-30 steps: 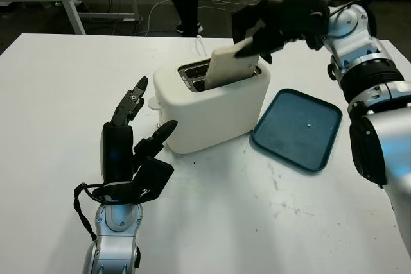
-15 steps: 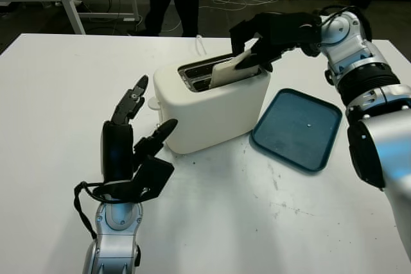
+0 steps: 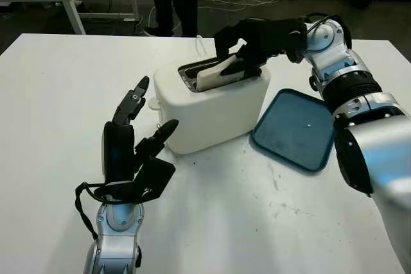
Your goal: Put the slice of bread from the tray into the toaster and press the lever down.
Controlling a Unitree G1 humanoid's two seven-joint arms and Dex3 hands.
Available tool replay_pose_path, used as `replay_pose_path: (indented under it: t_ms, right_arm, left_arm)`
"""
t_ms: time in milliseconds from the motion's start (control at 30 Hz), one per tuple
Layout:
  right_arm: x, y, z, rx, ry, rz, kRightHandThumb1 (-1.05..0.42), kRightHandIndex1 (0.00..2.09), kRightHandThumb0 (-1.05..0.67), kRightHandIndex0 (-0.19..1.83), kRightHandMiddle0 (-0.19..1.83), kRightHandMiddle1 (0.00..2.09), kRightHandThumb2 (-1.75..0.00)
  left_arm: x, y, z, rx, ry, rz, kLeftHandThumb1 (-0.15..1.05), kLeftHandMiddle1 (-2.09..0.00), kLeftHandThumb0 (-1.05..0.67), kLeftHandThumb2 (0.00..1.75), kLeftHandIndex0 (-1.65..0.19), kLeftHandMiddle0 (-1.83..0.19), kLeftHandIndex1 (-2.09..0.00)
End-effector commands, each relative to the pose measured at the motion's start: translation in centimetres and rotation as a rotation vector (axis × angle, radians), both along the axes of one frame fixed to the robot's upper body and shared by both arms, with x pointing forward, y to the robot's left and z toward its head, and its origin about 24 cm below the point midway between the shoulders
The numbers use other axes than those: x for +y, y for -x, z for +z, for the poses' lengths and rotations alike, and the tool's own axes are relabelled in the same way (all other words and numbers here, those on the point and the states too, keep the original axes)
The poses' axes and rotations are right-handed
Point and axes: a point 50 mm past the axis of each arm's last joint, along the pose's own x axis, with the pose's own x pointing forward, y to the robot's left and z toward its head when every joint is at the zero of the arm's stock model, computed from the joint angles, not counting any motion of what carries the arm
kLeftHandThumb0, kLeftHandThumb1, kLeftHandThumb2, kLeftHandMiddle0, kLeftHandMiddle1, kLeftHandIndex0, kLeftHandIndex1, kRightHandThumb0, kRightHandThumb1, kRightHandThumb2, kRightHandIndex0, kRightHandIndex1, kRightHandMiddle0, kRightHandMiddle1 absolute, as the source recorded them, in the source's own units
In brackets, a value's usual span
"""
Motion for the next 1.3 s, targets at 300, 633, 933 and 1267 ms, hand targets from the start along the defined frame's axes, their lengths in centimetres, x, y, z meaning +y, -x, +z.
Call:
replay_pose_path:
  t_ms: [300,633,933,1267]
  right_arm:
    - [-0.4,0.7,-1.0,-0.290,0.336,0.055,-0.76,1.42,-0.61,0.14,0.82,0.12,0.00]
    - [-0.9,0.7,0.4,-0.386,0.393,0.057,-0.72,1.10,-0.65,0.15,0.78,0.01,0.00]
    - [-1.6,0.9,2.8,-0.427,0.393,0.054,-0.70,0.75,-0.67,0.03,0.53,0.00,0.00]
    - [-6.5,2.7,4.1,-0.385,0.217,-0.025,-0.71,0.29,-0.79,0.02,0.20,0.01,-0.01]
  left_arm:
    - [0.3,0.5,0.1,0.000,-0.002,0.006,0.92,-0.62,-0.53,0.05,-0.44,-0.25,-0.01]
    - [0.3,0.4,0.1,0.000,0.003,-0.003,0.92,-0.61,-0.51,0.04,-0.45,-0.26,-0.01]
    - [0.4,0.4,0.3,0.002,0.003,-0.003,0.92,-0.60,-0.51,0.03,-0.44,-0.25,0.00]
    - [1.9,0.7,1.0,-0.007,-0.061,0.018,0.92,-0.58,-0.49,0.02,-0.45,-0.26,-0.01]
